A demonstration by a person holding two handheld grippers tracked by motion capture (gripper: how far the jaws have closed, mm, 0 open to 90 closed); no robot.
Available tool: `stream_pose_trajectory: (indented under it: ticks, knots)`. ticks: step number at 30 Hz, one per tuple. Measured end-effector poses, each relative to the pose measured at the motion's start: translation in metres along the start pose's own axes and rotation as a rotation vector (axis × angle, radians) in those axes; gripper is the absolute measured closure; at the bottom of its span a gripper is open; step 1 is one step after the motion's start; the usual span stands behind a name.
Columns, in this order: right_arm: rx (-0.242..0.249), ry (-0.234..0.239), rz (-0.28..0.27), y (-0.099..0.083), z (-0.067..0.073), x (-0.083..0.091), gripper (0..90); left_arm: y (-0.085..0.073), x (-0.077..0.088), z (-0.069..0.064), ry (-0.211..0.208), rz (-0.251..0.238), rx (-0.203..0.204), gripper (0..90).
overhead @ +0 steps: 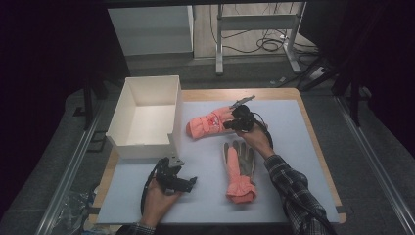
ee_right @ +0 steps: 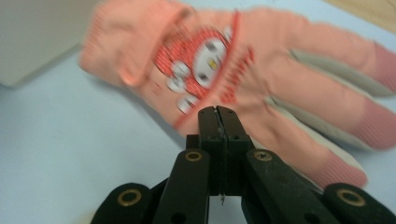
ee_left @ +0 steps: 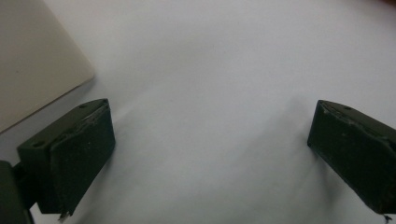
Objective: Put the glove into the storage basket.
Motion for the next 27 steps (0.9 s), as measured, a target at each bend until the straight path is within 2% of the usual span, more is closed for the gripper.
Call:
stream_pose_trajectory:
  ticks: [3, 6, 10, 15, 19, 22, 25, 27]
  knots:
    - [-0.004, 0.033, -0.040, 0.015, 0.010, 0.003, 87.0, 0.000, 0.000, 0.000, 0.000, 0.000, 0.000, 0.7]
    - [0.022, 0.033, -0.047, 0.028, 0.019, -0.001, 80.5, 0.000, 0.000, 0.000, 0.000, 0.000, 0.000, 0.6]
    - [0.022, 0.018, -0.050, 0.041, 0.025, -0.012, 68.3, 0.000, 0.000, 0.000, 0.001, 0.001, -0.001, 0.6]
    - [0.000, -0.031, -0.037, 0.051, 0.026, -0.029, 53.8, 0.000, 0.000, 0.000, 0.000, 0.000, 0.000, 0.7]
    - [-0.009, -0.053, -0.011, 0.054, 0.028, -0.041, 48.3, 0.000, 0.000, 0.000, 0.000, 0.000, -0.001, 0.6]
    - [0.021, -0.092, 0.020, 0.054, 0.030, -0.047, 48.8, 0.000, 0.000, 0.000, 0.000, 0.000, -0.001, 0.6]
    - [0.047, -0.120, 0.057, 0.053, 0.032, -0.051, 57.4, 0.000, 0.000, 0.000, 0.000, 0.000, -0.001, 0.6]
    - [0.044, -0.117, 0.067, 0.052, 0.033, -0.052, 61.5, 0.000, 0.000, 0.000, 0.000, -0.001, -0.001, 0.7]
Point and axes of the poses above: each handheld gripper's, and its own axes: x roughly backward along the jaws, y roughly out of its top, z roughly to its left, the point moved 8 cm from there along -x, roughly forward along the jaws, and after that the axes turned 13 degrees about x, right-handed, at the moved point
